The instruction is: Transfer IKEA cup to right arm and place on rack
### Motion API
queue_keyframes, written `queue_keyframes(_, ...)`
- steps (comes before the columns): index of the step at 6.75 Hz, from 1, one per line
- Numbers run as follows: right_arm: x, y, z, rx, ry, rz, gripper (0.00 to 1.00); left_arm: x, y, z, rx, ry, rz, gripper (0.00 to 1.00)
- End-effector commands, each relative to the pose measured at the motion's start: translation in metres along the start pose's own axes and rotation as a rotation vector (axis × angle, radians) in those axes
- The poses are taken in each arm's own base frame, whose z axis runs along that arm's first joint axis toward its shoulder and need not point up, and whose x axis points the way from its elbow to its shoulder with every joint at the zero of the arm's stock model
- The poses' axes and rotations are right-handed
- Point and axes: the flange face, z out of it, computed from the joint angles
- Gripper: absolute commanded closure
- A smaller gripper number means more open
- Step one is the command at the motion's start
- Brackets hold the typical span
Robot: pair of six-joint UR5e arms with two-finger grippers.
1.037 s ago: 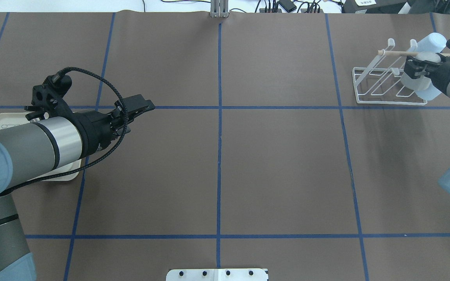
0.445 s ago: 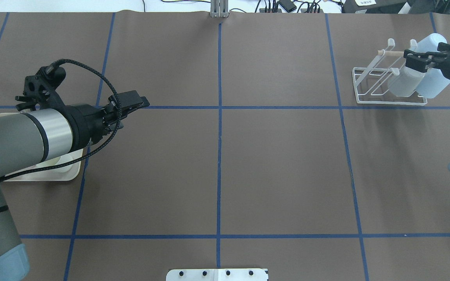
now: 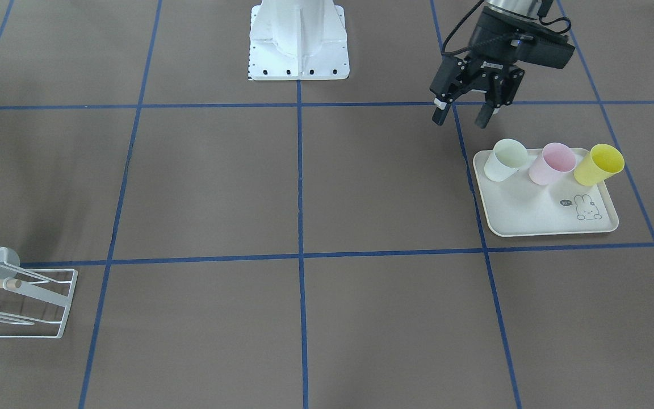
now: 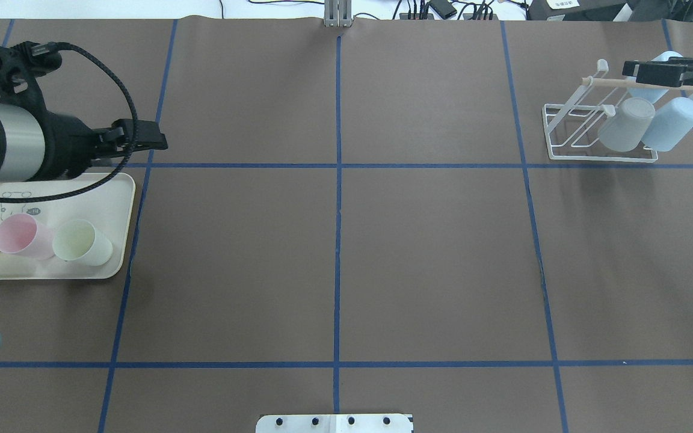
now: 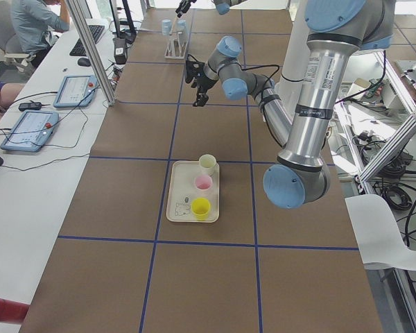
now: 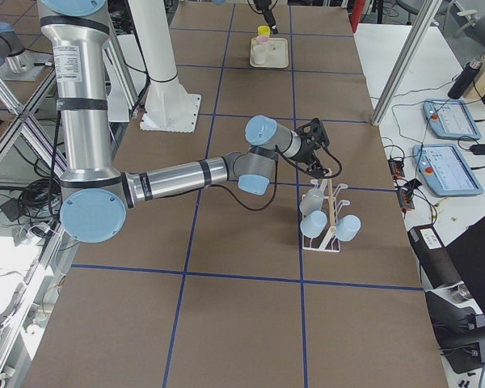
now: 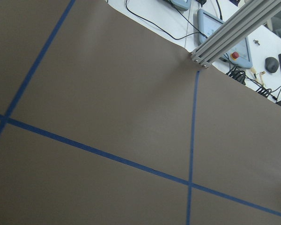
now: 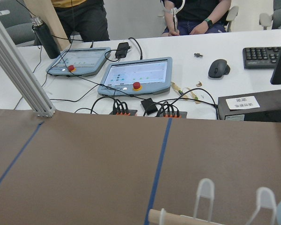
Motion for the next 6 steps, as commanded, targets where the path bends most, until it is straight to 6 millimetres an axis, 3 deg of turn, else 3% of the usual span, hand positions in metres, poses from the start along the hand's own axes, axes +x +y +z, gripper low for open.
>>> queue_keyframes(1, -0.057, -0.032, -0.006, -0.077, -0.079, 0.116, 0.00, -0.072, -0.033, -0.020, -0.135, -0.170, 0.262, 0.00)
queue_keyframes(2, -0.084, -0.046, -0.003, -0.129, -0.106, 0.143, 0.00, -0.128, -0.055, -0.037, -0.183, -0.184, 0.376, 0.00)
queue_keyframes(3, -0.126, -0.066, 0.006, -0.163, -0.147, 0.219, 0.00, -0.194, -0.076, -0.061, -0.218, -0.192, 0.484, 0.00)
queue_keyframes(4, -0.162, -0.074, 0.014, -0.189, -0.177, 0.254, 0.00, -0.254, -0.085, -0.070, -0.251, -0.224, 0.557, 0.00)
queue_keyframes(5, -0.197, -0.073, 0.024, -0.218, -0.209, 0.285, 0.00, -0.302, -0.083, -0.063, -0.301, -0.258, 0.569, 0.00)
queue_keyframes(6, -0.227, -0.074, 0.030, -0.240, -0.232, 0.317, 0.00, -0.329, -0.082, -0.044, -0.310, -0.260, 0.567, 0.00)
